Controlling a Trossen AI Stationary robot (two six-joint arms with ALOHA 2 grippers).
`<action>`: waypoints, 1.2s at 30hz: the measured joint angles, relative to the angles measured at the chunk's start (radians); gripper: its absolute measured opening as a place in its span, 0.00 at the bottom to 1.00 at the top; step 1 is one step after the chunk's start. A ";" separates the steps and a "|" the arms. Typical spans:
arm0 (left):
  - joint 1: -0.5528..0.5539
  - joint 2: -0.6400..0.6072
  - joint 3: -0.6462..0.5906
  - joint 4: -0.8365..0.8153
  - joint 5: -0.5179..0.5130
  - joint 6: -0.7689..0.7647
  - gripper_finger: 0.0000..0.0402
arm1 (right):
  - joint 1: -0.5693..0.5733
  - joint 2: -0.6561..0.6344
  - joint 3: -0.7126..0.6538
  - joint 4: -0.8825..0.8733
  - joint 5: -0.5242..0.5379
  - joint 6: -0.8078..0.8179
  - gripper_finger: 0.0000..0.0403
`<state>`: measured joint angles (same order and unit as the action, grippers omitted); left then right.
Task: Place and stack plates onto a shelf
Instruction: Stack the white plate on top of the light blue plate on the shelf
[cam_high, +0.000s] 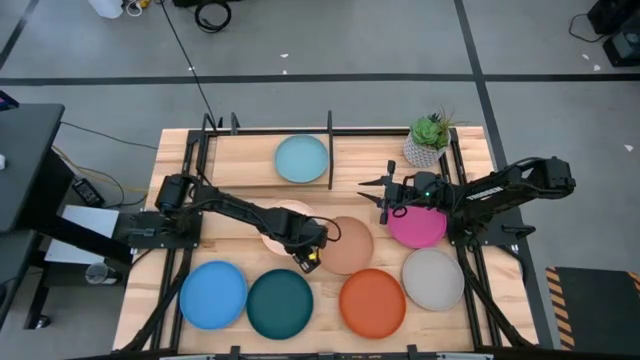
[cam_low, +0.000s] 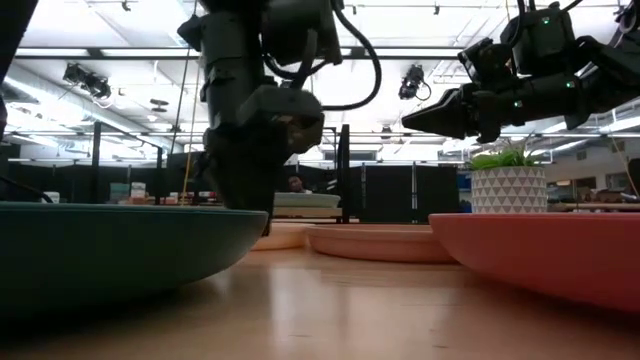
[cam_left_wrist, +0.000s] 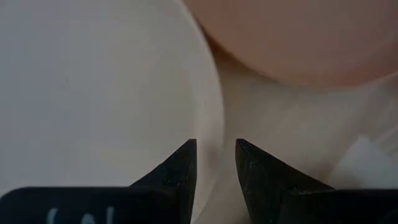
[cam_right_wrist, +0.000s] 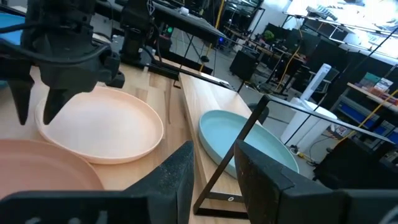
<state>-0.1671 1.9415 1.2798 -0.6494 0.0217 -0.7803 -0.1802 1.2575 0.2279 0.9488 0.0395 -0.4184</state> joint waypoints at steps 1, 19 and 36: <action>0.001 -0.001 0.000 -0.003 0.000 0.005 0.29 | 0.000 0.000 0.000 0.000 0.000 0.000 0.30; -0.001 0.012 0.002 -0.039 -0.012 0.088 0.04 | 0.000 0.000 0.000 -0.023 -0.007 0.007 0.30; 0.038 0.008 0.574 -0.628 0.080 0.199 0.04 | 0.000 0.000 0.000 -0.024 -0.007 0.019 0.30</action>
<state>-0.1295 1.9496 1.8535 -1.2777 0.1021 -0.5809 -0.1806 1.2575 0.2279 0.9253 0.0322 -0.3996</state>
